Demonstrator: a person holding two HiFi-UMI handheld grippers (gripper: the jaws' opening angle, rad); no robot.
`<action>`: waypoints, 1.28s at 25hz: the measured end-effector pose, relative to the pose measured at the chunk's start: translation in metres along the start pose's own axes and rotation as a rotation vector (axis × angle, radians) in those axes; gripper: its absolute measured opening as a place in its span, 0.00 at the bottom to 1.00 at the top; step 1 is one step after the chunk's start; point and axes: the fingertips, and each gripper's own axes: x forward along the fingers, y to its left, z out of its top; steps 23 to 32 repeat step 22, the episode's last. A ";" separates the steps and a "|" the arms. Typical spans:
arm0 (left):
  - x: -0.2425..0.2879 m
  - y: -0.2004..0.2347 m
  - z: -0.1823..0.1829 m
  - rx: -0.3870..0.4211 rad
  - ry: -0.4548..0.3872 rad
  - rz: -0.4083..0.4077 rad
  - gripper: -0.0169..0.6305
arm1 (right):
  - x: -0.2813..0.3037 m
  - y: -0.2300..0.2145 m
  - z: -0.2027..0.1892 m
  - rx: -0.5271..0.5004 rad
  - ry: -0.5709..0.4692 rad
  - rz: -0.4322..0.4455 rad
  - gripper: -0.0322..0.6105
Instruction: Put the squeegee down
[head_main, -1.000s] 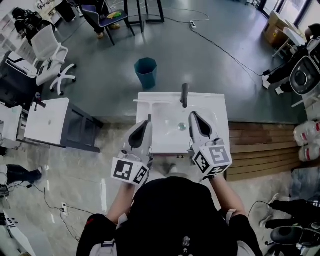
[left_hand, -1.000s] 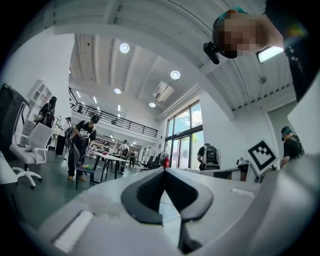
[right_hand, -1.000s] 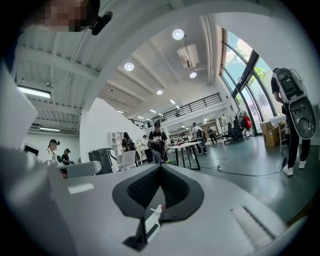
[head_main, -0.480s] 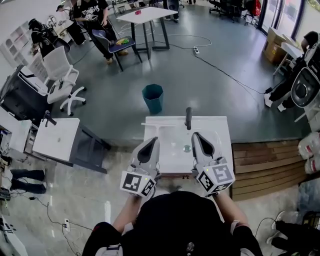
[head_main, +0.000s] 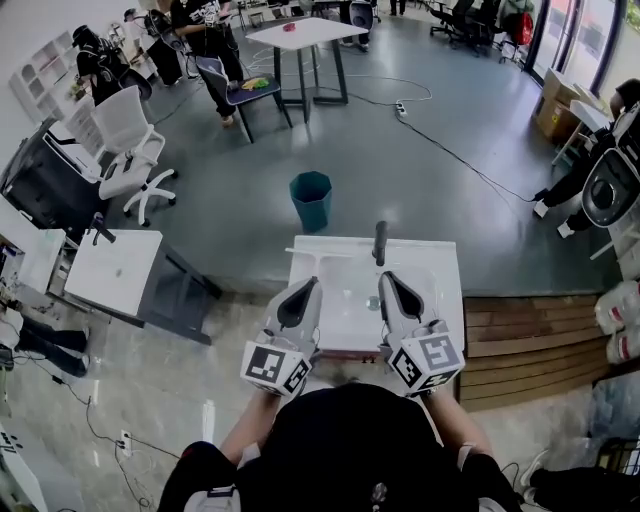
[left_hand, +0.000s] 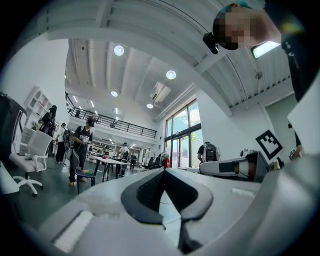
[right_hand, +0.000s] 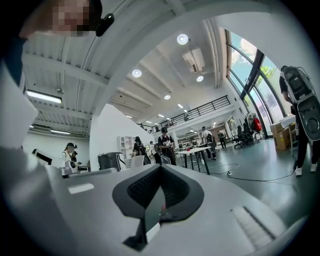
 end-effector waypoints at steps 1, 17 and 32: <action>-0.001 0.000 0.000 0.000 0.000 0.003 0.03 | 0.000 0.001 -0.001 -0.002 0.001 0.004 0.05; -0.006 0.011 -0.011 -0.011 0.006 0.061 0.03 | 0.009 0.002 -0.016 0.005 0.033 0.035 0.05; -0.007 0.008 -0.015 -0.016 0.021 0.066 0.03 | 0.008 0.001 -0.019 0.013 0.040 0.035 0.05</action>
